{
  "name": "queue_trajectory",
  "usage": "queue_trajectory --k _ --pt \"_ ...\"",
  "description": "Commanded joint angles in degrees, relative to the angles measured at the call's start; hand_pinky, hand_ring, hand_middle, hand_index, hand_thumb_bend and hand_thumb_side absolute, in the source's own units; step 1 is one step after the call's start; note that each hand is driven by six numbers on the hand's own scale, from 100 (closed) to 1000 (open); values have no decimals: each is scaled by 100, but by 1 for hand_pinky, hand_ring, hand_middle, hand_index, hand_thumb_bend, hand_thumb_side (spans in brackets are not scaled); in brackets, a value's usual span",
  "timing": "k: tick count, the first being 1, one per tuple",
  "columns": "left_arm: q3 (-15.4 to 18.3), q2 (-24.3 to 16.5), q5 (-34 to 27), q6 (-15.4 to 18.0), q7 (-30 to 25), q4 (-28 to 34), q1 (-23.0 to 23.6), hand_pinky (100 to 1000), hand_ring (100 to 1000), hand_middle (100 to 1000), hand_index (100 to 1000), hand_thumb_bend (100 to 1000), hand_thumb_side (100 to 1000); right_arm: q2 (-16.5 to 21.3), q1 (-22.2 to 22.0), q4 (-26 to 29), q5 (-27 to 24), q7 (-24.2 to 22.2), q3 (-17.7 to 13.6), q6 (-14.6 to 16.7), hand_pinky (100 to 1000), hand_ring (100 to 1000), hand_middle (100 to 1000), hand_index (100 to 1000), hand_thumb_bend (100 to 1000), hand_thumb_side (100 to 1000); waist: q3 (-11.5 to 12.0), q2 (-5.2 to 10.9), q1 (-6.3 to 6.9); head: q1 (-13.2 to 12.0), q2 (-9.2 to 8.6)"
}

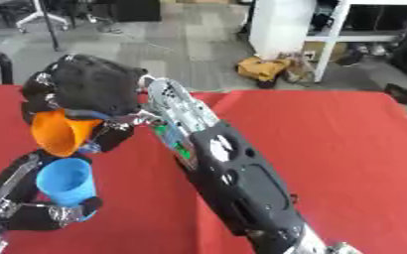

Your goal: Pour the contents of one cup into another cup.

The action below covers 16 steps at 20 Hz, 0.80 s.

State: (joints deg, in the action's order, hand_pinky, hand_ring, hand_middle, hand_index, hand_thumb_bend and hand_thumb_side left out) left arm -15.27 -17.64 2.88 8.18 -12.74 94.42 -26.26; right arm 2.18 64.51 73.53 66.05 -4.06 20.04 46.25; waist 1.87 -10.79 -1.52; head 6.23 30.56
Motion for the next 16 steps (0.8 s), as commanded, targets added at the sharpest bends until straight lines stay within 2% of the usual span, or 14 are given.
queue_trajectory --k 1,16 --pt "42 -72 -68 38 -102 118 -72 399 401 473 637 558 100 -15 115 130 111 103 -7 32 402 251 223 351 100 100 7 111 27 5 -58" --pt "91 -83 -218 141 -323 137 -36 400 418 474 638 558 100 21 80 231 385 586 29 173 410 270 232 358 100 100 24 105 35 3 -73"
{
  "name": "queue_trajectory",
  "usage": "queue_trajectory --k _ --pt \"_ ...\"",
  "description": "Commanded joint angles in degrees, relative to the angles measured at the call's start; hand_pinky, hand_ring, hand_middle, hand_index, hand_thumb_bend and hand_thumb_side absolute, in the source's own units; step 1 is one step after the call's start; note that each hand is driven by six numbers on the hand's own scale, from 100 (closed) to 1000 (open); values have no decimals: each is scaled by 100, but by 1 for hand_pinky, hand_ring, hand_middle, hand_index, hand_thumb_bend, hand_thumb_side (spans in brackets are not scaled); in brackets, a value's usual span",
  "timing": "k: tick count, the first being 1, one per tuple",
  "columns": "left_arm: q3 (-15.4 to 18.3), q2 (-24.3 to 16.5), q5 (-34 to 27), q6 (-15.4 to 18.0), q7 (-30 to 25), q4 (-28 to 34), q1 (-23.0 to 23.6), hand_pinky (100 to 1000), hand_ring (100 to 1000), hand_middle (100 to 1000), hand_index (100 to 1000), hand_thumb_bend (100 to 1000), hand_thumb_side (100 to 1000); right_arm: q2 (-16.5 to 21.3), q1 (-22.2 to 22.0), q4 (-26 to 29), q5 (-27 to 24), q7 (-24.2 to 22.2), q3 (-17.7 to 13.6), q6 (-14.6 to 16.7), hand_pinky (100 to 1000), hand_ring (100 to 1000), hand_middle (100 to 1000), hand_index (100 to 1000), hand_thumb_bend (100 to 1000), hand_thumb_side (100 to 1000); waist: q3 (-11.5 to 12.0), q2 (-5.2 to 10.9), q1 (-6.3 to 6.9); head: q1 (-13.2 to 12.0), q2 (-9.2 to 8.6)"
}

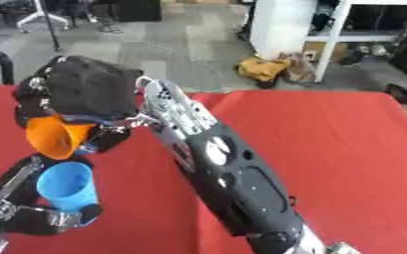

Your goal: Pour the contents of one cup into another cup.

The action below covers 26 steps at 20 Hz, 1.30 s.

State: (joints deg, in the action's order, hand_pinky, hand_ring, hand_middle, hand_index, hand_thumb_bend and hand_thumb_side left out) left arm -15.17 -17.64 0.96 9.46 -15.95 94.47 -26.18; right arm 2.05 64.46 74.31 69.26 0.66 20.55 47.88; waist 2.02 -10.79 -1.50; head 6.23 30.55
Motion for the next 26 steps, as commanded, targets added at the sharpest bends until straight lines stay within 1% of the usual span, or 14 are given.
queue_trajectory --k 1,8,18,26 --pt "84 -85 -21 12 3 134 -39 400 418 474 638 557 100 37 80 156 88 156 -19 17 411 270 231 358 100 100 10 105 34 3 -75" --pt "105 -98 -24 12 0 163 -22 401 419 474 638 555 100 42 70 151 227 407 -15 49 412 275 233 359 100 100 21 100 42 2 -86" --pt "118 -111 -52 8 -37 188 -10 402 421 475 639 555 100 24 75 141 390 589 4 94 413 282 239 361 100 100 24 109 50 4 -102" --pt "120 -113 -57 6 -62 186 -6 402 422 475 640 552 100 4 70 127 661 814 34 146 411 283 244 362 100 100 29 107 52 7 -102"
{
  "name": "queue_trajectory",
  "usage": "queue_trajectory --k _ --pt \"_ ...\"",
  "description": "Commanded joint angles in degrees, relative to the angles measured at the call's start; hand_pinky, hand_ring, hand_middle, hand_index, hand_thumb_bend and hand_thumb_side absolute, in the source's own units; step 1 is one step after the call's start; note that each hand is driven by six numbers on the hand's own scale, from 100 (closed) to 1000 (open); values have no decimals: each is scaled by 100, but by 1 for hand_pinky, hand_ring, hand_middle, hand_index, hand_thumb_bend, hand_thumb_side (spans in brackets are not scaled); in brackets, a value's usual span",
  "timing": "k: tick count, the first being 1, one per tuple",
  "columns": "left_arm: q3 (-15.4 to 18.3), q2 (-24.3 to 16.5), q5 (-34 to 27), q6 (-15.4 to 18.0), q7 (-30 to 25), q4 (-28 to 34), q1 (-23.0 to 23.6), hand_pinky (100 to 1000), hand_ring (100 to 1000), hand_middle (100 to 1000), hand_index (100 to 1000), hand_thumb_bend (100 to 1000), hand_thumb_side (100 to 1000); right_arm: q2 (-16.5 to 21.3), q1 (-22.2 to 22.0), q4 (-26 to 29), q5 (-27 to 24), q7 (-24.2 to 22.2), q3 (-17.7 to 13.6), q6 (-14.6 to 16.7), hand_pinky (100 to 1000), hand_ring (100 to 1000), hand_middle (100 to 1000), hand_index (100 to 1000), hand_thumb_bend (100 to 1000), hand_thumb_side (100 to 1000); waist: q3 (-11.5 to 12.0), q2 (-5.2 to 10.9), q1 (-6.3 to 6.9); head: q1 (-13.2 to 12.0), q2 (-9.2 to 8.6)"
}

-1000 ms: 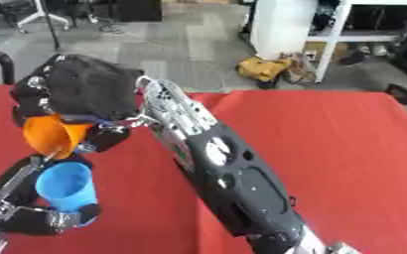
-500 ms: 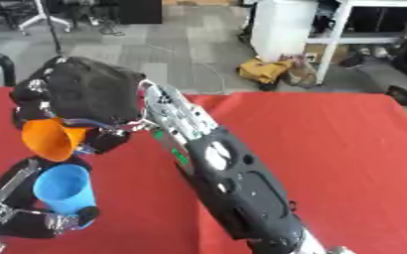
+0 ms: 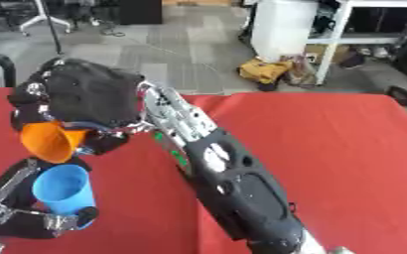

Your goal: Pour the contents of one cup into another cup.

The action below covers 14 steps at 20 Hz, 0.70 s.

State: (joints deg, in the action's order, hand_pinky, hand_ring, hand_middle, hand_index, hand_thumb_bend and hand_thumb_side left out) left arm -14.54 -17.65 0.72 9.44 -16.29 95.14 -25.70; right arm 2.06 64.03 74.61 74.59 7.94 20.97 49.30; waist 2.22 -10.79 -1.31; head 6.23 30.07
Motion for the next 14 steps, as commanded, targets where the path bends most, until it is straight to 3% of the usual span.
queue_trajectory --k 1,14 --pt "58 -112 -33 8 -33 119 -54 403 422 475 640 552 100 -1 113 91 165 114 -5 9 411 283 244 362 100 100 9 106 34 8 -54" --pt "63 -99 -69 -3 -104 91 -57 404 425 476 641 550 100 -41 79 30 683 755 42 67 413 272 244 361 100 100 16 96 44 21 -64"
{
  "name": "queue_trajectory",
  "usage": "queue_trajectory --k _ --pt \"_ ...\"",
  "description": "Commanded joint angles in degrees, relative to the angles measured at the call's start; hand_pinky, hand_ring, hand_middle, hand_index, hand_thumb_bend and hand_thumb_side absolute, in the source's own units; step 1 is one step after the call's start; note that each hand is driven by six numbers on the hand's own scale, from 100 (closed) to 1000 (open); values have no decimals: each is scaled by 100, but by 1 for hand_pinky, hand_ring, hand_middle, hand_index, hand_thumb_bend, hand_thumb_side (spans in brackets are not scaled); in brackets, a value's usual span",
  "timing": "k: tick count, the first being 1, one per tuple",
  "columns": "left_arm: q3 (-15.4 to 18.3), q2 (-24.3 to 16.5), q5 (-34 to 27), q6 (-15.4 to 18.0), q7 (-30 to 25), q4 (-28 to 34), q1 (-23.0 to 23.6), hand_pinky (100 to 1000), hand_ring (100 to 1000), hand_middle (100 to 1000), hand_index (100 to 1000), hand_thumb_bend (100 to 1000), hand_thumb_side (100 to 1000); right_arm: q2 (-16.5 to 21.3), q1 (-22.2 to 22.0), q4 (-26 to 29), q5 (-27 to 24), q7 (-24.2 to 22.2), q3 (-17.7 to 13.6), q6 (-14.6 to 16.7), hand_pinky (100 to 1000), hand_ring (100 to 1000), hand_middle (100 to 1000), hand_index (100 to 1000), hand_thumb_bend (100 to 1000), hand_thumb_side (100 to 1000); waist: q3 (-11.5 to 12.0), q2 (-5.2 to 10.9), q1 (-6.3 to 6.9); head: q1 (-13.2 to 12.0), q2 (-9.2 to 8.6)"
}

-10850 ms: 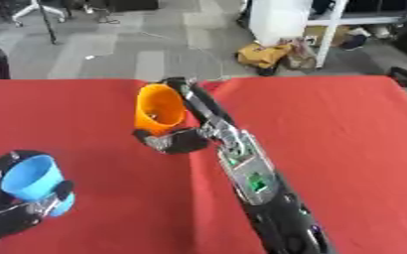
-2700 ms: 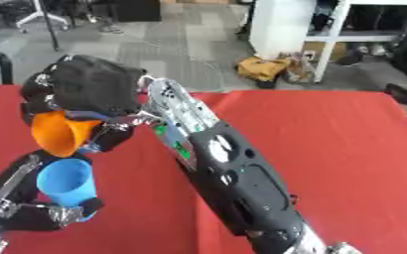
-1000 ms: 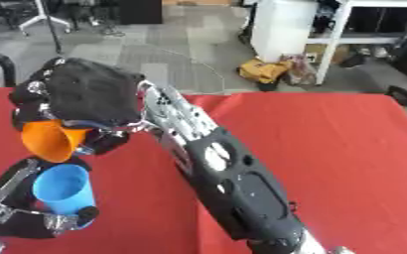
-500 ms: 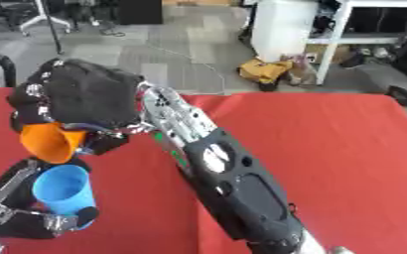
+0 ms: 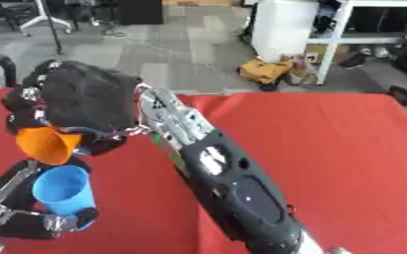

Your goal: Pour the contents of one cup into another cup.

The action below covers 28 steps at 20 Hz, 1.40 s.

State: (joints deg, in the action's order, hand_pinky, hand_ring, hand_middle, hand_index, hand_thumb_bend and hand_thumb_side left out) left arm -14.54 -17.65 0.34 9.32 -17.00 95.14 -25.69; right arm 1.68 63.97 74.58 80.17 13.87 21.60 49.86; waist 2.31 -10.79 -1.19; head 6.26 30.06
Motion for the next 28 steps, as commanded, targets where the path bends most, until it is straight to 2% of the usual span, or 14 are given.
queue_trajectory --k 1,28 --pt "64 -99 -30 8 -38 88 -57 404 425 476 641 550 100 -6 85 22 173 214 -18 12 413 272 244 361 100 100 8 96 32 17 -64" --pt "85 -101 26 47 -30 15 -25 408 429 478 642 577 100 51 108 -7 987 852 66 40 413 302 257 358 100 100 10 102 11 9 -77"
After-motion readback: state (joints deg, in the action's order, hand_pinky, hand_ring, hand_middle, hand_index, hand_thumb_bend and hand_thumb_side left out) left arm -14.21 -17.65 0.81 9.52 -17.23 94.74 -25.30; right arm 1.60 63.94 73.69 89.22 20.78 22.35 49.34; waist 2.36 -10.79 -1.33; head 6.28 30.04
